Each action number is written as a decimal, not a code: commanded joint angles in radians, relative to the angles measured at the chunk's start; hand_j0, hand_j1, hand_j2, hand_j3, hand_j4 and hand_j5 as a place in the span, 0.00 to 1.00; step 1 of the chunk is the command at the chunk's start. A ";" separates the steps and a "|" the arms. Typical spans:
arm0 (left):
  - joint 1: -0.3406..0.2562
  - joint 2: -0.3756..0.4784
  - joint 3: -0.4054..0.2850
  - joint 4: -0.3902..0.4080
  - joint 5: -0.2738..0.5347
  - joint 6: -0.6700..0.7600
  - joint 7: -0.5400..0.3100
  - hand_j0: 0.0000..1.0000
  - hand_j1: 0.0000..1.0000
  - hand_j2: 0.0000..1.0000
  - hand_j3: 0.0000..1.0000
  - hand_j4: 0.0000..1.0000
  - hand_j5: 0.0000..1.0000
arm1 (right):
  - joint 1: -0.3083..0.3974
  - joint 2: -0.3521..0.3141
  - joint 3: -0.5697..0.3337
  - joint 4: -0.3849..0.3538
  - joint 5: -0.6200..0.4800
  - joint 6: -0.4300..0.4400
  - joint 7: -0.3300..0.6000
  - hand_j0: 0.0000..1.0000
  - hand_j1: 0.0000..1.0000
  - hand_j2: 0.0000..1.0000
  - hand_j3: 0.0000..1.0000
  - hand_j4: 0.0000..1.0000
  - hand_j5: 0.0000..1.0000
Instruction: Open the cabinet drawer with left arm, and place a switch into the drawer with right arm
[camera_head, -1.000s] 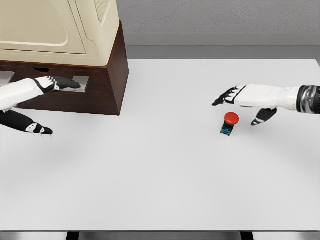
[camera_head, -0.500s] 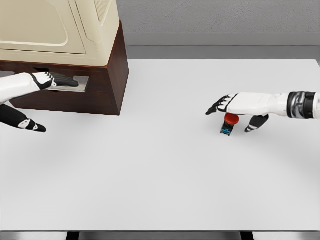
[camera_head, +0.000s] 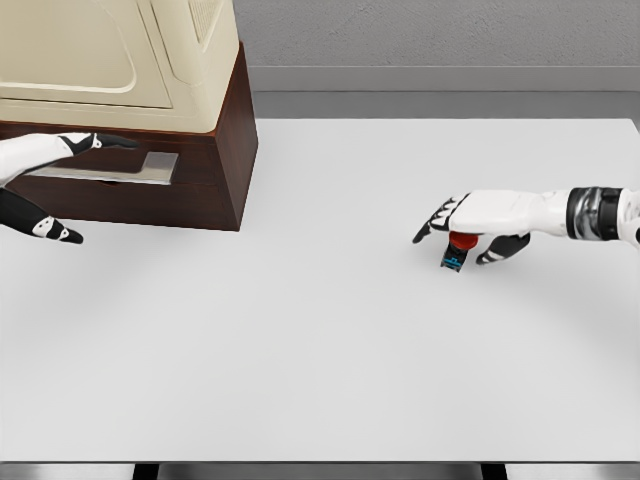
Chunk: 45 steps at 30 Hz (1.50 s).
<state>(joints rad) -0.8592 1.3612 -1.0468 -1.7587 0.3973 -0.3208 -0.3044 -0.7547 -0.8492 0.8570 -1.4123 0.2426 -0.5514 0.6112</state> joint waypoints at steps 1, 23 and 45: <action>0.011 -0.001 0.004 0.005 0.003 0.013 0.002 1.00 1.00 1.00 1.00 1.00 1.00 | 0.002 -0.001 0.000 0.003 -0.005 0.001 0.000 0.78 0.78 0.78 0.78 0.78 0.78; 0.158 -0.039 0.180 0.045 -0.021 0.055 -0.025 1.00 1.00 1.00 1.00 1.00 1.00 | -0.003 -0.004 0.000 0.016 -0.006 -0.004 0.000 0.71 0.71 0.71 0.71 0.71 0.71; 0.192 -0.043 0.182 0.038 -0.017 0.055 -0.025 1.00 1.00 1.00 1.00 1.00 1.00 | -0.011 -0.001 -0.001 0.016 -0.008 -0.005 0.000 0.51 0.51 0.51 0.51 0.51 0.51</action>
<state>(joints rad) -0.6659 1.3163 -0.8667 -1.7190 0.3753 -0.2662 -0.3301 -0.7655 -0.8497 0.8568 -1.3960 0.2419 -0.5591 0.6111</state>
